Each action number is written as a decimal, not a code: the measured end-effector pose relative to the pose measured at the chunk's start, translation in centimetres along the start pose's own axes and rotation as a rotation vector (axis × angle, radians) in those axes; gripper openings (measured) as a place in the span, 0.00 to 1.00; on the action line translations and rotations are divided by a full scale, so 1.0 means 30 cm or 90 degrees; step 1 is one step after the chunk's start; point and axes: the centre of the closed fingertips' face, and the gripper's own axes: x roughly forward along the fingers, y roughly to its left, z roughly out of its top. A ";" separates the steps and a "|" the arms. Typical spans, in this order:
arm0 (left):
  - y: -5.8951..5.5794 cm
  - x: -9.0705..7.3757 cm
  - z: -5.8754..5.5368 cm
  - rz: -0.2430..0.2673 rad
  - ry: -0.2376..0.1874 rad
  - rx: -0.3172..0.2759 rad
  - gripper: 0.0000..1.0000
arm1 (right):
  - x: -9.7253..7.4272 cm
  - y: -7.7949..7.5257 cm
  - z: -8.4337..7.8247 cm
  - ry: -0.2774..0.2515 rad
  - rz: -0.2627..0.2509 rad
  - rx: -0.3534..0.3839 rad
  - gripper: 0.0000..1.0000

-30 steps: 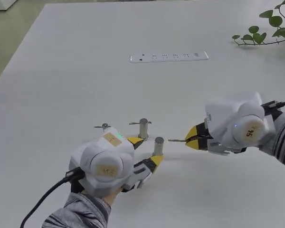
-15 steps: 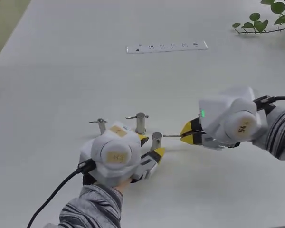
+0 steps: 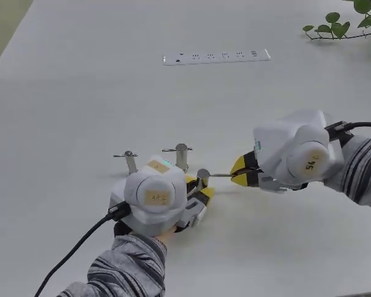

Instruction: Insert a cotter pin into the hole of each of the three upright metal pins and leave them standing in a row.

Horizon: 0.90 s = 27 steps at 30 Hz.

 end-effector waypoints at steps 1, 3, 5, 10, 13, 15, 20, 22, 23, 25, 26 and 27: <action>0.000 0.000 -0.002 0.000 0.002 0.000 0.11 | 0.001 0.000 0.002 -0.001 0.000 0.000 0.00; 0.002 0.002 -0.005 0.001 0.001 0.003 0.11 | 0.002 0.000 0.008 -0.002 0.002 0.001 0.00; 0.002 0.004 -0.007 0.001 0.002 0.015 0.10 | 0.004 -0.001 0.014 -0.001 0.003 -0.002 0.00; 0.003 0.005 -0.009 0.003 -0.001 0.015 0.10 | 0.003 -0.003 0.015 0.013 0.003 -0.015 0.00; 0.003 0.005 -0.009 0.006 -0.002 0.022 0.10 | -0.004 0.000 0.018 0.020 0.007 -0.021 0.00; 0.004 0.005 -0.009 0.006 -0.002 0.020 0.10 | -0.009 0.000 0.020 0.025 0.007 -0.025 0.00; 0.004 0.006 -0.010 0.006 -0.001 0.023 0.10 | -0.016 -0.007 0.032 0.025 0.005 -0.031 0.00; 0.004 0.006 -0.009 0.007 -0.001 0.023 0.10 | -0.018 -0.005 0.053 0.012 0.010 -0.030 0.00; 0.004 0.006 -0.010 0.007 -0.001 0.022 0.10 | -0.018 -0.004 0.059 0.010 0.011 -0.033 0.00; 0.005 0.006 -0.010 0.008 -0.002 0.022 0.10 | -0.013 -0.004 0.066 0.011 0.011 -0.039 0.00; 0.005 0.007 -0.010 0.008 -0.002 0.020 0.10 | -0.011 -0.004 0.068 0.011 0.011 -0.040 0.00; 0.005 0.007 -0.010 0.008 -0.002 0.019 0.10 | -0.010 -0.004 0.071 0.009 0.012 -0.039 0.00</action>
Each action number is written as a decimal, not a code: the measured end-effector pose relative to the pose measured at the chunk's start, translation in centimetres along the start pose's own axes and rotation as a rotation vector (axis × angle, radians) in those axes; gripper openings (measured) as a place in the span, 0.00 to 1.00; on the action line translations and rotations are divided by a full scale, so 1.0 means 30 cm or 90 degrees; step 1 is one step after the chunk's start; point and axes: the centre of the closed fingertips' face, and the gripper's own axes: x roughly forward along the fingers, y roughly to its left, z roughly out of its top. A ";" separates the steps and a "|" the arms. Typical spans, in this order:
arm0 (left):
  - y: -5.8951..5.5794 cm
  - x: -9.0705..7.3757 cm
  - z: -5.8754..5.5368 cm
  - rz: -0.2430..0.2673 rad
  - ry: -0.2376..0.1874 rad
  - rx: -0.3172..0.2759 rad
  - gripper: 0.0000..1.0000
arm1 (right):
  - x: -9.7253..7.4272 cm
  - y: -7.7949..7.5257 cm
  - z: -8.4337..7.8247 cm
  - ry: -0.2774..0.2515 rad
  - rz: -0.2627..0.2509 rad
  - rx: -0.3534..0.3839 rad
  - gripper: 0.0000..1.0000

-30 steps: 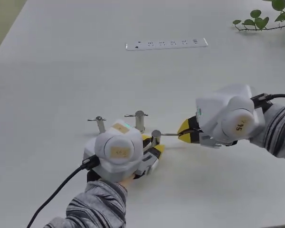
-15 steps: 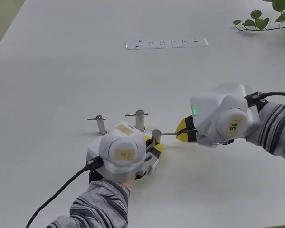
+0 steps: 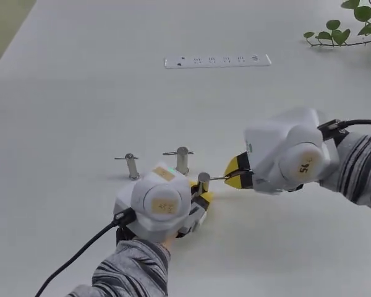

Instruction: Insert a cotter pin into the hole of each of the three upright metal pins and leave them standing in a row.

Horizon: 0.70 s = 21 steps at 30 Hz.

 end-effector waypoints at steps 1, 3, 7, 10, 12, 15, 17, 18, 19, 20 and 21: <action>0.000 0.000 0.000 0.000 -0.001 0.000 0.10 | 0.002 0.000 0.003 -0.001 0.000 0.000 0.00; 0.000 0.000 -0.001 0.001 -0.004 -0.001 0.10 | 0.004 0.001 0.008 -0.002 0.000 -0.001 0.00; 0.001 0.002 -0.002 0.000 -0.011 -0.010 0.10 | 0.006 0.001 0.013 0.000 -0.001 0.000 0.00; 0.002 0.003 -0.003 0.004 -0.012 -0.008 0.10 | 0.006 -0.001 0.015 0.001 -0.002 0.003 0.00; 0.002 0.004 -0.003 0.005 -0.012 -0.010 0.10 | 0.006 -0.002 0.017 0.001 -0.002 0.009 0.00; 0.002 0.005 -0.004 0.006 -0.013 -0.010 0.10 | 0.009 -0.004 0.024 -0.001 -0.002 0.014 0.00; 0.002 0.005 -0.004 0.006 -0.013 -0.011 0.10 | 0.012 -0.004 0.028 -0.003 -0.002 0.014 0.00; 0.002 0.006 -0.005 0.006 -0.014 -0.011 0.10 | 0.013 -0.004 0.032 -0.004 -0.001 0.013 0.00; 0.002 0.006 -0.005 0.007 -0.014 -0.012 0.10 | 0.014 -0.004 0.034 -0.005 -0.001 0.013 0.00; 0.002 0.006 -0.005 0.007 -0.014 -0.012 0.10 | 0.016 -0.004 0.037 -0.006 -0.001 0.013 0.00; 0.002 0.006 -0.005 0.007 -0.014 -0.013 0.10 | 0.017 -0.005 0.040 -0.009 -0.002 0.014 0.00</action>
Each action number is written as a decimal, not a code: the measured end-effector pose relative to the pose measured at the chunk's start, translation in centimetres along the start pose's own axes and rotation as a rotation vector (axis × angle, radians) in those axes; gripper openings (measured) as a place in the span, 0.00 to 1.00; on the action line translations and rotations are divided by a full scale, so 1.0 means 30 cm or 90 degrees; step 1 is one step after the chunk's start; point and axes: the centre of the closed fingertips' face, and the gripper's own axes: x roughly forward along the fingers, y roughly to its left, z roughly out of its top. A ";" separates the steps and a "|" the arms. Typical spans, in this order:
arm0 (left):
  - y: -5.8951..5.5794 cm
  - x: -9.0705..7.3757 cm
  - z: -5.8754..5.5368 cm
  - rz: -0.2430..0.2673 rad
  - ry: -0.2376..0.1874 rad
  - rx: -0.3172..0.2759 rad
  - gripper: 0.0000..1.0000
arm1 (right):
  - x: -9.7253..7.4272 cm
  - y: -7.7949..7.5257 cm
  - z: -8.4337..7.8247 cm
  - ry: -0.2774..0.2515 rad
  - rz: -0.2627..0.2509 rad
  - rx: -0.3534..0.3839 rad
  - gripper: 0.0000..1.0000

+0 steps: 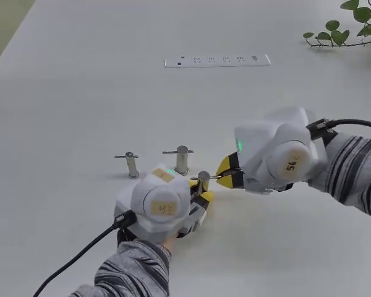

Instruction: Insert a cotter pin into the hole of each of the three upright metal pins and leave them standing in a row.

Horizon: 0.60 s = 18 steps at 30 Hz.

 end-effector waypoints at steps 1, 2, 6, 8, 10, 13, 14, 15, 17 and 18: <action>0.000 0.000 0.000 0.000 0.000 -0.001 0.10 | 0.002 0.001 0.004 -0.004 0.000 0.003 0.00; 0.000 0.001 0.000 0.000 0.000 -0.002 0.10 | 0.003 0.000 0.006 -0.005 -0.002 0.004 0.00; 0.001 0.002 -0.002 0.002 -0.001 -0.005 0.10 | 0.011 -0.001 0.016 -0.011 -0.005 0.007 0.00; 0.001 0.002 -0.002 0.002 -0.001 -0.006 0.10 | 0.014 -0.002 0.021 -0.013 -0.005 0.008 0.00; 0.000 0.004 -0.002 0.002 0.000 -0.007 0.10 | 0.016 -0.002 0.025 -0.016 -0.005 0.011 0.00; 0.000 0.005 -0.003 0.003 0.001 -0.007 0.10 | 0.014 -0.002 0.025 -0.016 -0.004 0.014 0.00; 0.000 0.005 -0.004 0.003 0.001 -0.007 0.10 | 0.012 -0.002 0.026 -0.016 -0.003 0.020 0.00; 0.000 0.006 -0.004 0.003 0.001 -0.006 0.10 | 0.011 -0.002 0.026 -0.016 -0.003 0.026 0.00; 0.000 0.006 -0.005 0.004 0.002 -0.006 0.10 | 0.011 -0.002 0.026 -0.016 -0.002 0.029 0.00; 0.001 0.007 -0.005 0.005 0.002 -0.007 0.10 | 0.011 -0.003 0.026 -0.018 -0.004 0.029 0.00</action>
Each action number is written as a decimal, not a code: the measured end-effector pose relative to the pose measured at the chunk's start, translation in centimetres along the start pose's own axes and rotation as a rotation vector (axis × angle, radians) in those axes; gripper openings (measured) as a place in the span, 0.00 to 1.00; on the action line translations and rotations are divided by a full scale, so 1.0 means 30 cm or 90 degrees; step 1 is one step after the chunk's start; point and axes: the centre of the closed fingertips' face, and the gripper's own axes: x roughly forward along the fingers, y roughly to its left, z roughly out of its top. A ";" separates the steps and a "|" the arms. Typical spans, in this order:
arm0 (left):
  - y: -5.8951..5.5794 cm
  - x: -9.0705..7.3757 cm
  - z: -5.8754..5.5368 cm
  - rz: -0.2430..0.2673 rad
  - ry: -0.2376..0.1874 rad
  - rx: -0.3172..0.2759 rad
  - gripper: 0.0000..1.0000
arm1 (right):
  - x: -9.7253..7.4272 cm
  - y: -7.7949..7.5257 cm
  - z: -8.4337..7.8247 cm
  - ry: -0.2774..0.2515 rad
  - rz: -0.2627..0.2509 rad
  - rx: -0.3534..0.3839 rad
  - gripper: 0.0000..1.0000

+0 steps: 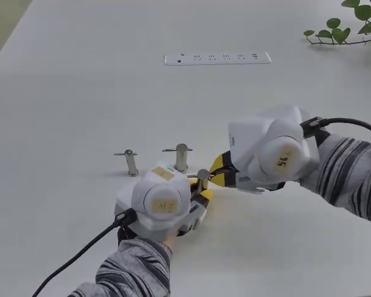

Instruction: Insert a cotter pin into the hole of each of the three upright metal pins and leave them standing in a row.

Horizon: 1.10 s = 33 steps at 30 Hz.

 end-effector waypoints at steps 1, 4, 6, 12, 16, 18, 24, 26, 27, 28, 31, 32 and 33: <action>0.000 0.000 0.000 0.000 0.000 0.001 0.10 | 0.000 0.001 0.000 -0.001 0.001 0.001 0.00; 0.001 0.002 0.000 0.002 0.001 0.002 0.10 | -0.001 0.001 -0.001 -0.004 0.002 0.005 0.00; 0.000 0.003 0.000 0.003 0.001 0.001 0.10 | -0.005 0.004 0.006 -0.018 0.005 0.015 0.02; 0.000 0.005 0.001 0.006 0.000 -0.002 0.10 | -0.023 -0.003 -0.002 -0.017 0.000 0.011 0.06; 0.000 0.005 0.001 0.007 0.000 -0.005 0.10 | -0.026 0.000 -0.016 -0.009 0.002 0.012 0.04; 0.000 0.005 0.001 0.008 0.000 -0.006 0.10 | -0.026 0.000 -0.018 -0.008 0.001 0.012 0.01; 0.000 0.005 0.001 0.009 0.000 -0.007 0.10 | -0.020 -0.003 -0.015 -0.013 -0.002 0.024 0.00; 0.000 0.005 0.001 0.010 0.000 -0.008 0.10 | -0.019 -0.003 -0.015 -0.012 -0.002 0.021 0.00; 0.000 0.005 0.001 0.010 0.000 -0.010 0.10 | -0.018 -0.003 -0.015 -0.012 -0.002 0.021 0.00; 0.001 0.005 0.001 0.011 0.001 -0.012 0.10 | -0.018 -0.004 -0.014 -0.012 -0.003 0.020 0.00; 0.002 0.005 0.000 0.012 0.000 -0.014 0.10 | -0.016 -0.005 -0.013 -0.014 -0.002 0.023 0.00; 0.001 0.006 0.000 0.011 0.000 -0.014 0.10 | -0.016 -0.006 -0.014 -0.014 -0.003 0.023 0.00; 0.001 0.006 0.000 0.011 0.000 -0.013 0.10 | -0.016 -0.005 -0.015 -0.013 -0.002 0.024 0.00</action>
